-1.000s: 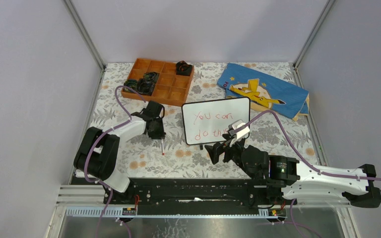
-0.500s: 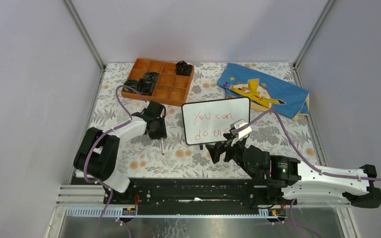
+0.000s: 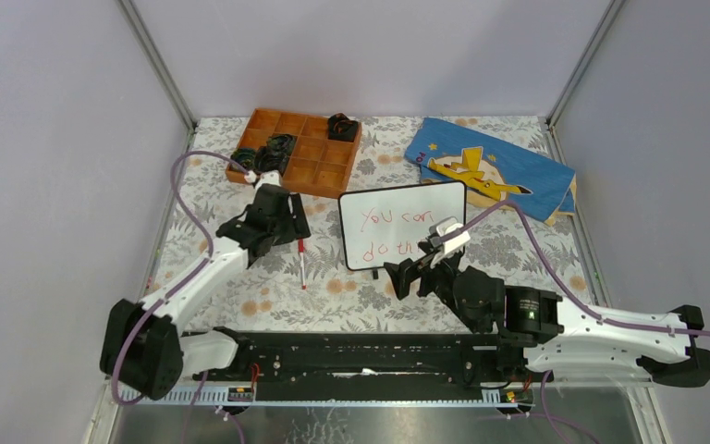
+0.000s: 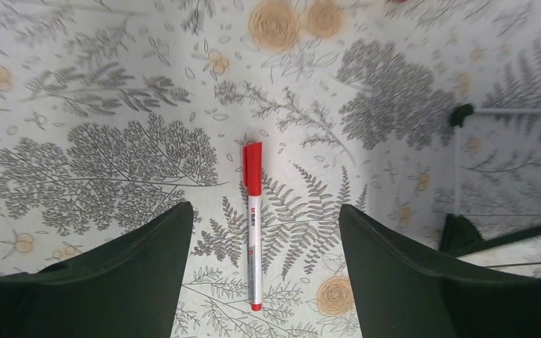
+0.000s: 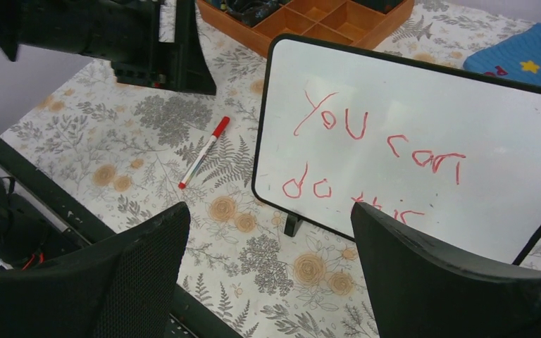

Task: Write a sentence on the whiteboard
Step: Place the whiteboard marker at the center of the board, then adjust the whiteboard marker at the center of the board.

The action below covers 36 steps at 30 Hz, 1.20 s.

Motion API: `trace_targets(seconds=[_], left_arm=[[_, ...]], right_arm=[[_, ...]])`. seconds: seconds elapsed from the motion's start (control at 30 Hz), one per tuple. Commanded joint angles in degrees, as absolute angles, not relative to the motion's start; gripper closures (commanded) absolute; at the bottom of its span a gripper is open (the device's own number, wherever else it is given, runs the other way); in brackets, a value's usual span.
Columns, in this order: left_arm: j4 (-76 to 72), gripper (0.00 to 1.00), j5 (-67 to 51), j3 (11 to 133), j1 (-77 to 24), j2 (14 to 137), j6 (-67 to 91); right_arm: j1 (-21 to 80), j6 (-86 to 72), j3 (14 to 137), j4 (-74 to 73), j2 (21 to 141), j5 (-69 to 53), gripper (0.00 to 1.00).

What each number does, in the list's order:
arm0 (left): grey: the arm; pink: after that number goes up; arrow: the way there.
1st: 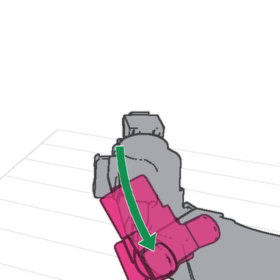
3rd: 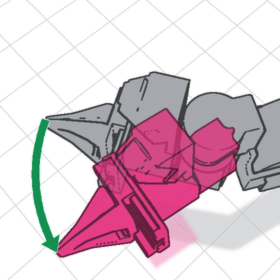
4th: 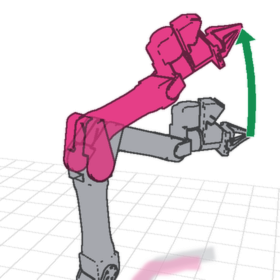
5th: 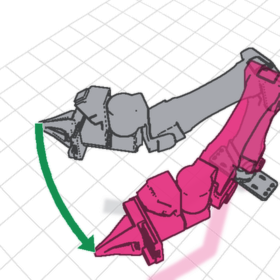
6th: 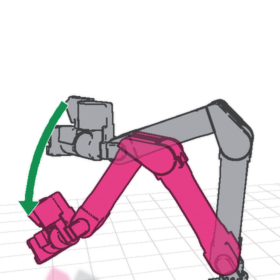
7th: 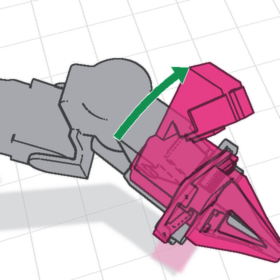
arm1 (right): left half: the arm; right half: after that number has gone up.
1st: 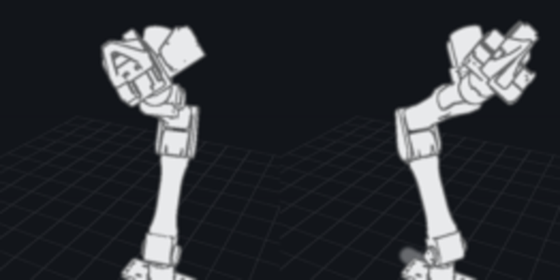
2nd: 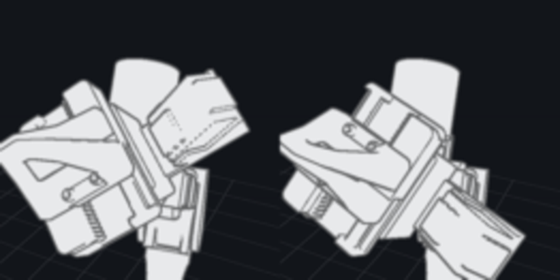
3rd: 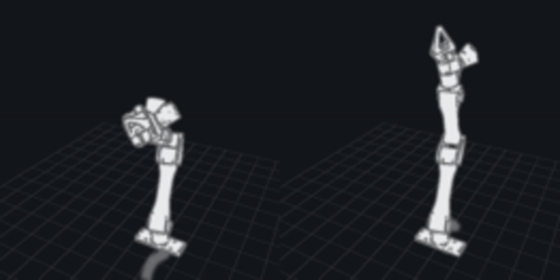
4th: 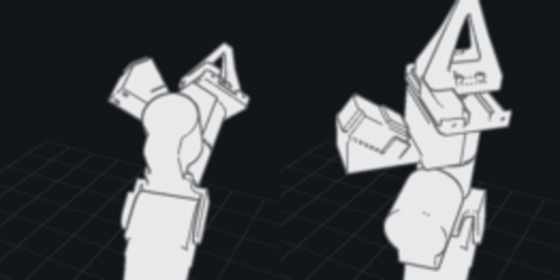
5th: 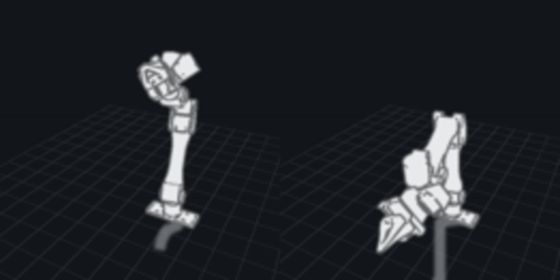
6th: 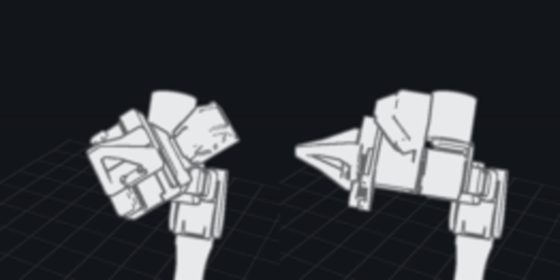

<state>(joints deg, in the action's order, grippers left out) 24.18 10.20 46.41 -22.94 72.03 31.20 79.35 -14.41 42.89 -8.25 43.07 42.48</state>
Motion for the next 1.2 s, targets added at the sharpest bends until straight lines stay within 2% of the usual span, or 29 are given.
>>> trace_targets(seconds=[0.0, 0.23, 0.43, 0.57, 0.7, 0.8, 0.93, 1.17], left_arm=[[21.26, 0.17, 17.81, 44.91, -24.79, 63.97, 29.72], [14.92, 0.13, 19.28, 41.20, -27.19, 51.72, 28.36], [13.79, 0.08, 24.97, 40.80, -30.58, 48.69, 31.90], [13.35, 0.07, 27.04, 42.45, -32.25, 48.27, 34.49], [14.10, 0.02, 27.77, 43.40, -32.26, 47.15, 36.33], [16.18, 0.01, 27.73, 42.87, -32.26, 48.69, 33.99], [25.30, 0.01, 29.26, 43.67, -31.82, 55.67, 34.37], [28.40, 0.01, 18.06, 45.79, -30.41, 68.90, 34.93]], right_arm=[[79.28, -10.69, 45.23, -5.44, 44.34, 47.99, 0.08], [79.28, -5.89, 46.60, 2.94, 50.04, 56.33, 0.03], [79.19, -4.23, 52.80, 5.19, 60.27, 65.25, 0.00], [77.90, -8.47, 60.63, -4.67, 65.78, 63.57, 0.00], [74.86, -6.22, 58.21, 1.99, 64.62, 54.41, 0.00], [72.63, -5.42, 53.12, 8.85, 61.74, 48.36, 0.00], [71.27, -8.54, 53.03, 6.23, 60.44, 49.86, 0.00], [71.26, -10.54, 50.32, 0.35, 55.35, 50.05, 0.00]])
